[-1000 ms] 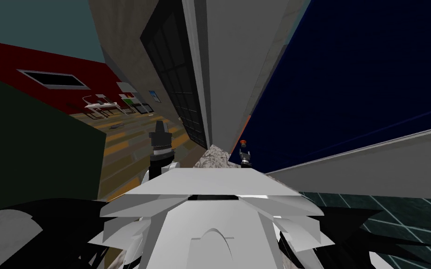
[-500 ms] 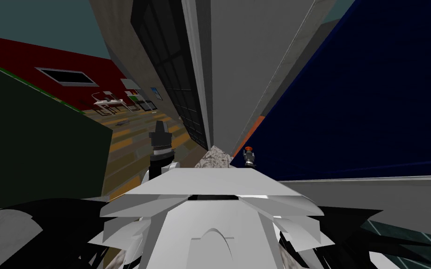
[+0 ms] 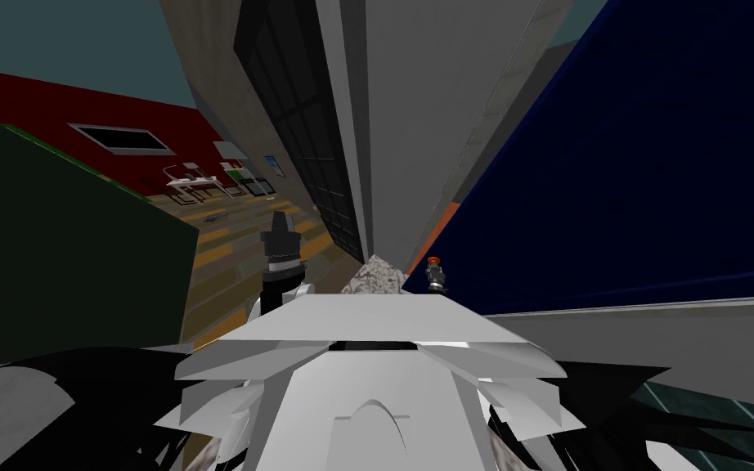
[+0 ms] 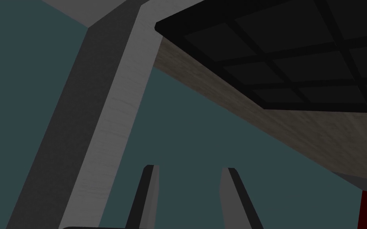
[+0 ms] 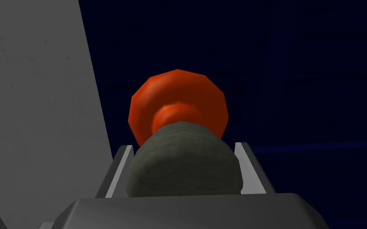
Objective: Pull the door open
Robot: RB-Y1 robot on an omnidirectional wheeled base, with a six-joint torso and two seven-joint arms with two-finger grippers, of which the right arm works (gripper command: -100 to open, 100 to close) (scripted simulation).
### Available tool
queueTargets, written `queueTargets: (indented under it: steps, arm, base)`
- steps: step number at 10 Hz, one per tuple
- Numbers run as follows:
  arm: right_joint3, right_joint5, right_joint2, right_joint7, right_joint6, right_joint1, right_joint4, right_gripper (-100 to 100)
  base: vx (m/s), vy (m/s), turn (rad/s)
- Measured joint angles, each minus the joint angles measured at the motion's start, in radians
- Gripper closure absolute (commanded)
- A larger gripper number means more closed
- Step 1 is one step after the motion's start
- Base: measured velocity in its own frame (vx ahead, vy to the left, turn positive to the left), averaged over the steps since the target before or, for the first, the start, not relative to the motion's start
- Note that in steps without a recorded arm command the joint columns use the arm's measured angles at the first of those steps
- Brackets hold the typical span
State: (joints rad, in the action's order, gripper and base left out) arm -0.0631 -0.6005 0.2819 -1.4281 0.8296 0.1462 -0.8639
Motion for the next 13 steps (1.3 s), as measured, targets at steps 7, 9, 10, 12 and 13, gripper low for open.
queueTargets:
  steps: [7,9,10,12,13]
  arm:
    - [-0.074,0.033,0.059,-0.081,0.021,0.045,-0.024,100]
    - [-0.101,0.046,0.085,-0.116,0.034,0.054,-0.027,100]
    - [-0.113,0.052,0.097,-0.132,0.041,0.058,-0.030,100]
    - [-0.125,0.058,0.104,-0.145,0.047,0.066,-0.023,100]
    - [-0.134,0.063,0.113,-0.157,0.057,0.073,-0.027,100]
  base:
    - [-0.210,-0.026,0.124]
    - [-0.247,-0.008,0.128]
    - [-0.099,-0.003,0.016]
    - [-0.173,-0.033,0.109]
    - [-0.242,-0.035,0.110]
